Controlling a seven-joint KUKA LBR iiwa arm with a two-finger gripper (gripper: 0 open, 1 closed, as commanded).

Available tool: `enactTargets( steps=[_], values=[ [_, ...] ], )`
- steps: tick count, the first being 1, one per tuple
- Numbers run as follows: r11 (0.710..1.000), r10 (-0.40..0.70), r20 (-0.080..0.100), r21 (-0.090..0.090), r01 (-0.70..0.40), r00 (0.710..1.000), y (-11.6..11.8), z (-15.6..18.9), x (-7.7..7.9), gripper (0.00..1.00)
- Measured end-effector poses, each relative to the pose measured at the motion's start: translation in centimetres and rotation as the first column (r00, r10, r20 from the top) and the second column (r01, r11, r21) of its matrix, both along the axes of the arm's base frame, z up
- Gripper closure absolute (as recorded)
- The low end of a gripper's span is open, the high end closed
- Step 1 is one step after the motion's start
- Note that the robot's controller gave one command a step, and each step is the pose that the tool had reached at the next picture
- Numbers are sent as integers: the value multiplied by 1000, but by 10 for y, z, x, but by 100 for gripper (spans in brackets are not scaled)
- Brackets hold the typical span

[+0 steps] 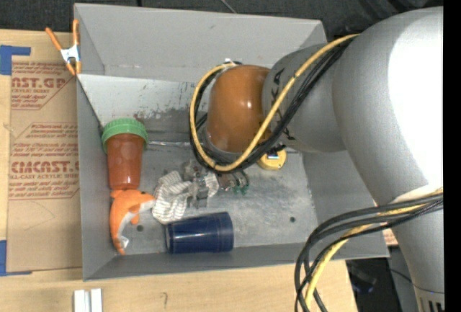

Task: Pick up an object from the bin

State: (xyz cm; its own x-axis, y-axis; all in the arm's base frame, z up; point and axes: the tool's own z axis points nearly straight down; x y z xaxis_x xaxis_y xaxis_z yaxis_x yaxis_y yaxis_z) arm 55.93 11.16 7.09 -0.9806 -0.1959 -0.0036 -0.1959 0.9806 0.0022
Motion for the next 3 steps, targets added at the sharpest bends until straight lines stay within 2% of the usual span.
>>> enactTargets(
  steps=[3],
  values=[
    [1000,-1,-2,-1,1,1000,0,8,-1,100]
  ],
)
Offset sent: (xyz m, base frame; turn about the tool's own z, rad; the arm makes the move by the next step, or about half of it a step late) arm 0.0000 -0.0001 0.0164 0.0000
